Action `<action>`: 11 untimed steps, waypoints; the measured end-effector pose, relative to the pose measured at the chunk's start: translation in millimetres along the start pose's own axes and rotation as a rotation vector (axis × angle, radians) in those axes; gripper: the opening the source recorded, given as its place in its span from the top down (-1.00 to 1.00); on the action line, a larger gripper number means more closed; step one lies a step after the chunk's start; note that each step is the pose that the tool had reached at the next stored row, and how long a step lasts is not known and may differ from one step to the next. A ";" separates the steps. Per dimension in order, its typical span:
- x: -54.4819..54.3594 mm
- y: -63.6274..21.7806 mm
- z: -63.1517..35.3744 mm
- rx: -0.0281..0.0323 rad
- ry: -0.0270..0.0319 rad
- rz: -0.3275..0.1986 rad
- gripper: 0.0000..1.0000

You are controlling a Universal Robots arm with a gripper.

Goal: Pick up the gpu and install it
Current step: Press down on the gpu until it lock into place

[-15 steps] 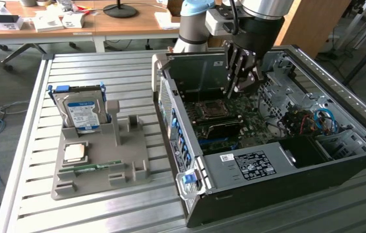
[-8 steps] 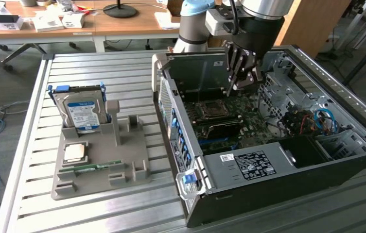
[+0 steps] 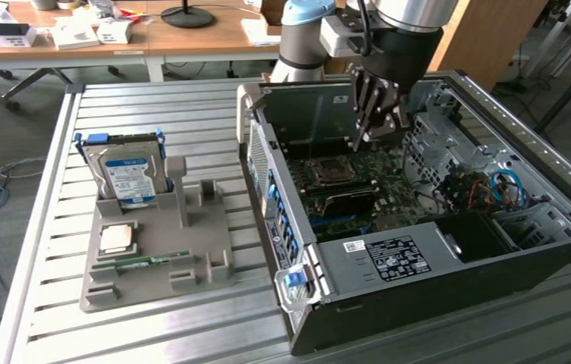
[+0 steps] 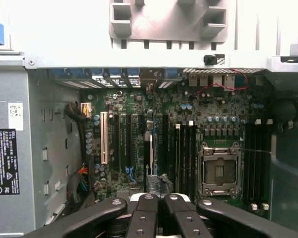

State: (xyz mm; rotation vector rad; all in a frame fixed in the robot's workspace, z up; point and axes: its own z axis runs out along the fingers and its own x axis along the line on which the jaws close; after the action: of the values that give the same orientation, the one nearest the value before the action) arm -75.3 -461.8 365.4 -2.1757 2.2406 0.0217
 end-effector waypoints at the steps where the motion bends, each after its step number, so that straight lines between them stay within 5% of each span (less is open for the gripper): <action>1: 0.0 0.0 1.5 0.0000 0.0001 0.000 0.79; 11: 0.4 0.0 18.6 0.0000 0.0001 0.000 0.79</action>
State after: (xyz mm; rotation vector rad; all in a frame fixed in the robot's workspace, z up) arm -75.3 -461.8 346.8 -2.1758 2.2406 0.0216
